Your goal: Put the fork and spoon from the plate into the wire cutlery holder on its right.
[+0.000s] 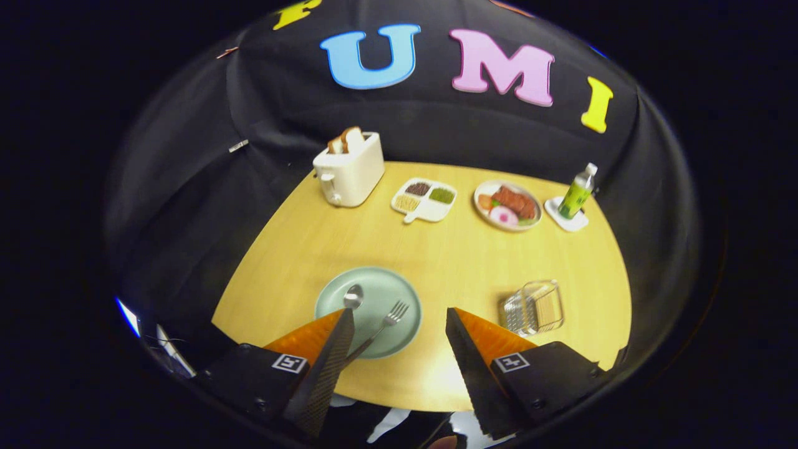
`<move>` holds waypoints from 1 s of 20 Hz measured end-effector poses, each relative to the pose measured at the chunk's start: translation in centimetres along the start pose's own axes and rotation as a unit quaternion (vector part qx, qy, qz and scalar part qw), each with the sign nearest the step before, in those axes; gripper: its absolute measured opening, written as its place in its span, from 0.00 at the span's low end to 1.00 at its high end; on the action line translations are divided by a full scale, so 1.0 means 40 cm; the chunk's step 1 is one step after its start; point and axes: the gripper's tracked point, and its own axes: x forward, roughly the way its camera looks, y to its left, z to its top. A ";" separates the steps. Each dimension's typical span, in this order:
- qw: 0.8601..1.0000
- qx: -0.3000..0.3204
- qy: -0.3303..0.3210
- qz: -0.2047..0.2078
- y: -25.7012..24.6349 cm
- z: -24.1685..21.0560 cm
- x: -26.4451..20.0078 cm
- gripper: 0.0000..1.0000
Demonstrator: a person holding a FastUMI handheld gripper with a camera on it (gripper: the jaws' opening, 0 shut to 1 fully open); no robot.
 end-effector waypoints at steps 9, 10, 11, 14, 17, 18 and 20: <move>0.988 0.039 0.148 -0.001 0.081 -0.197 0.205 0.70; 0.987 0.044 0.156 -0.005 0.082 -0.211 0.227 0.70; 0.985 0.048 0.165 -0.006 0.087 -0.224 0.245 0.70; 0.981 0.066 0.184 -0.015 0.097 -0.249 0.297 0.70; 0.975 0.074 0.206 -0.042 0.079 -0.276 0.337 0.46; 0.973 0.075 0.214 -0.049 0.076 -0.287 0.345 0.48; 0.970 0.077 0.223 -0.058 0.068 -0.303 0.368 0.51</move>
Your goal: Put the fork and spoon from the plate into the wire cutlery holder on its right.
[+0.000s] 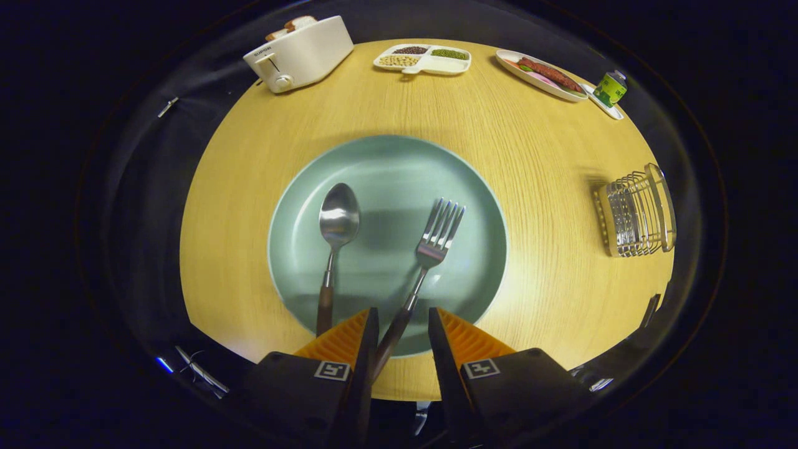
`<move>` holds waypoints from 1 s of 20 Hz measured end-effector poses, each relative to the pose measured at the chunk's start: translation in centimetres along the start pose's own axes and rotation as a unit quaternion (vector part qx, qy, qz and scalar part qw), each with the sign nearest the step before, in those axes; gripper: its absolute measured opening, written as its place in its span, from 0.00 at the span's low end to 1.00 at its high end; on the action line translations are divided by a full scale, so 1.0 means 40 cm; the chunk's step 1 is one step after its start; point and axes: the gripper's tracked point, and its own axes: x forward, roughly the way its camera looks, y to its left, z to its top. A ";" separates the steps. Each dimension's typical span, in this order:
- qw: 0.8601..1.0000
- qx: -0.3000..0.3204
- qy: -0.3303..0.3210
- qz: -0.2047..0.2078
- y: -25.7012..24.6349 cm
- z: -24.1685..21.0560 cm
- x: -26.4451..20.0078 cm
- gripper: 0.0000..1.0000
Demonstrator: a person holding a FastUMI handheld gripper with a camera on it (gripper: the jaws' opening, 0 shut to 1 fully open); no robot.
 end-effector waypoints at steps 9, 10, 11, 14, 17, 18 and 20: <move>0.998 0.042 -0.019 0.053 -0.004 0.028 -0.033 0.11; 0.997 0.040 -0.028 0.064 -0.006 0.041 -0.061 0.11; 0.996 0.032 -0.038 0.073 -0.016 0.051 -0.094 0.11; 0.993 0.009 -0.062 0.099 -0.077 0.081 -0.217 0.11; 0.993 -0.007 -0.077 0.093 -0.221 0.115 -0.333 0.11; 0.994 -0.018 -0.077 0.080 -0.288 0.122 -0.362 0.11; 0.995 -0.043 -0.069 0.051 -0.419 0.127 -0.401 0.11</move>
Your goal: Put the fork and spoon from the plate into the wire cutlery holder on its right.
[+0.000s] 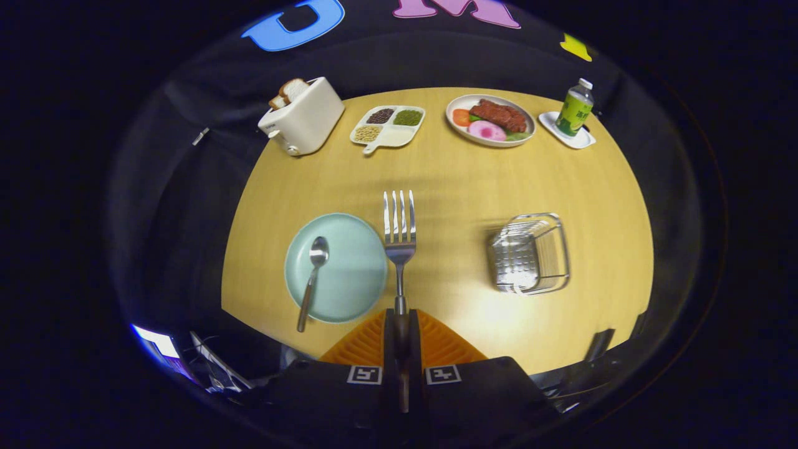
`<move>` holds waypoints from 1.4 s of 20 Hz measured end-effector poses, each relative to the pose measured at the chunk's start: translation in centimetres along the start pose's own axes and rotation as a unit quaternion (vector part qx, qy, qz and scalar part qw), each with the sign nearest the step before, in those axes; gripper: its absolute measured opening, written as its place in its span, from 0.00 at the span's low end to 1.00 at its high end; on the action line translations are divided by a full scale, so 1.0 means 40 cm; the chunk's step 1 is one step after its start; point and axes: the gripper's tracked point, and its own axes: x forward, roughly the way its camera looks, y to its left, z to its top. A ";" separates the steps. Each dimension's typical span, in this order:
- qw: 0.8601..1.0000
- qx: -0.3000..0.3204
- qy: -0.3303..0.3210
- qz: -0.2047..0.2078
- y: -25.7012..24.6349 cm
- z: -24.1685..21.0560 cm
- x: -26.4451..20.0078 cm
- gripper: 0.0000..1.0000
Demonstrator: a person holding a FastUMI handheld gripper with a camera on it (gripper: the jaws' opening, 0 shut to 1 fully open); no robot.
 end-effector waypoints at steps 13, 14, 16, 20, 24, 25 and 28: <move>0.957 -0.131 0.256 -0.042 -0.343 -0.107 0.048 0.11; 0.953 -0.136 0.267 -0.049 -0.350 -0.103 0.068 0.11; 0.945 -0.149 0.284 -0.062 -0.364 -0.083 0.094 0.10; 0.939 -0.155 0.297 -0.070 -0.360 -0.065 0.123 0.11; 0.941 -0.156 0.290 -0.080 -0.362 -0.059 0.118 0.18; 0.943 -0.156 0.284 -0.081 -0.363 -0.057 0.119 0.35; 0.959 -0.143 0.226 -0.092 -0.368 -0.016 0.090 0.70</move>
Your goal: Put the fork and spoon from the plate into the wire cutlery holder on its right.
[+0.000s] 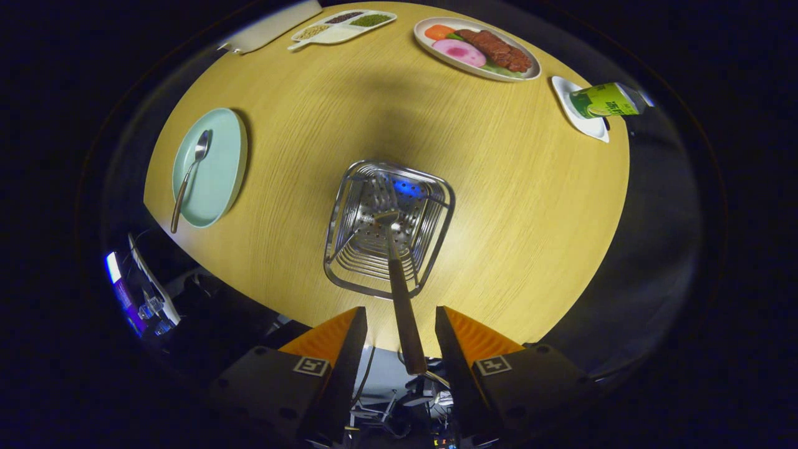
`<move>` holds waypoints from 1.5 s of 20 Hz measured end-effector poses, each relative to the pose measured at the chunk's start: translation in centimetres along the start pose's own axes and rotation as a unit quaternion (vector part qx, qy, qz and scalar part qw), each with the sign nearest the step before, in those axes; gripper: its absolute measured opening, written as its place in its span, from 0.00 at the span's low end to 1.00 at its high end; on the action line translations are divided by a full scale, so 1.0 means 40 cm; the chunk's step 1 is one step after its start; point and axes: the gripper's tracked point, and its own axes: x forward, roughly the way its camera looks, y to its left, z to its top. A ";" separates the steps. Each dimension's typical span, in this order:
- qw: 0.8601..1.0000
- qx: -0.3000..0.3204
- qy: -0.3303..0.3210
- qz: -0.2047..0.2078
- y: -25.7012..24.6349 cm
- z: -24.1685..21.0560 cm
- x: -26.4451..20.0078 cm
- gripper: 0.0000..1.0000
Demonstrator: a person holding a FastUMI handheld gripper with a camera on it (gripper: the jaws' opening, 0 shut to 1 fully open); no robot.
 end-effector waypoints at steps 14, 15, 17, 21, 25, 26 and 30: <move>0.945 0.045 -0.296 0.129 0.608 0.216 -0.283 0.67; 0.946 0.042 -0.290 0.136 0.667 0.231 -0.245 0.67; 0.951 0.036 -0.273 0.139 0.767 0.250 -0.166 0.67; 0.967 0.035 -0.229 0.108 0.868 0.282 0.002 0.67; 0.973 0.072 -0.196 0.099 0.905 0.302 0.104 0.67; 0.974 0.080 -0.187 0.100 0.913 0.303 0.121 0.67; 0.979 0.093 -0.158 0.091 0.922 0.306 0.182 0.63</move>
